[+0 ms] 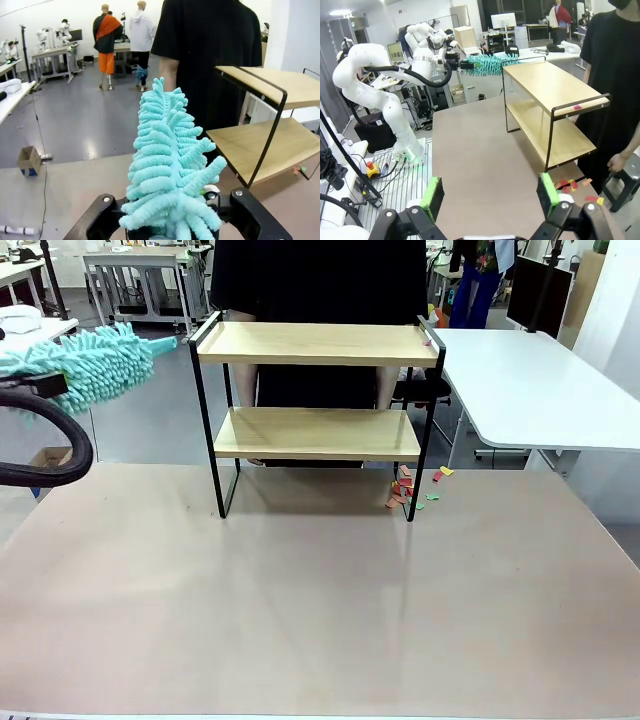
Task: Clean the shelf.
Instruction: Hand the Duster back to the human.
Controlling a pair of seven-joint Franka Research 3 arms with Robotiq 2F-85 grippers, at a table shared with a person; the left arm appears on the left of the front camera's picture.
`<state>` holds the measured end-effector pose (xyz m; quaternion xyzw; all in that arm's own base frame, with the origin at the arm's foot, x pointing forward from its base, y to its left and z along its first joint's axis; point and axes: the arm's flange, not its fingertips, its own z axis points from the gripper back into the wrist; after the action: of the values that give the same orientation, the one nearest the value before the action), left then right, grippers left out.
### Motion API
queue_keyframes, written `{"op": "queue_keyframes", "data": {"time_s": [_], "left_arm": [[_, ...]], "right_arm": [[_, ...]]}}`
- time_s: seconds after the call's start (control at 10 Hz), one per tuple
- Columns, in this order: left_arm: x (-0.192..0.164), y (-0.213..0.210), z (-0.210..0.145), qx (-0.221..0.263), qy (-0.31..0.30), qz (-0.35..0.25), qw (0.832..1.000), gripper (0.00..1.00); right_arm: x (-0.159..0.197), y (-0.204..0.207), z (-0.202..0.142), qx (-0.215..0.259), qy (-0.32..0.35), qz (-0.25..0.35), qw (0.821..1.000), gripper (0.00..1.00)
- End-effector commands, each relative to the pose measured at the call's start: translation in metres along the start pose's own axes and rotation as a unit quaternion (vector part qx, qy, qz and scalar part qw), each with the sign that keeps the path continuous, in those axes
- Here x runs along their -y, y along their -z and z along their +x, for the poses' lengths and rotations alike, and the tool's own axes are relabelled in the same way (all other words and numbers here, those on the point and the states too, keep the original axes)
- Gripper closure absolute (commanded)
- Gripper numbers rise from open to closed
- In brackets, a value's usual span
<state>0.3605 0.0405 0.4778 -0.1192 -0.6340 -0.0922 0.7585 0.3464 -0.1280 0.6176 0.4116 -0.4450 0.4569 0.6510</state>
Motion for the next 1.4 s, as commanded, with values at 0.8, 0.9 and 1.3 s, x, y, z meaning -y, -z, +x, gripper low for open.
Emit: {"op": "queue_keyframes", "data": {"time_s": [0.8, 0.9, 1.3], "left_arm": [[0.006, 0.002, -0.006, 0.001, -0.003, 0.006, 1.000, 0.81], [0.006, 0.002, -0.006, 0.001, -0.003, 0.006, 1.000, 0.81], [0.006, 0.002, -0.006, 0.001, -0.003, 0.006, 1.000, 0.81]], "right_arm": [[-0.001, -0.001, 0.000, -0.005, -0.011, 0.004, 1.000, 0.00], [-0.001, -0.001, 0.000, -0.005, -0.011, 0.004, 1.000, 0.00], [-0.001, -0.001, 0.000, -0.005, -0.011, 0.004, 1.000, 0.00]]}}
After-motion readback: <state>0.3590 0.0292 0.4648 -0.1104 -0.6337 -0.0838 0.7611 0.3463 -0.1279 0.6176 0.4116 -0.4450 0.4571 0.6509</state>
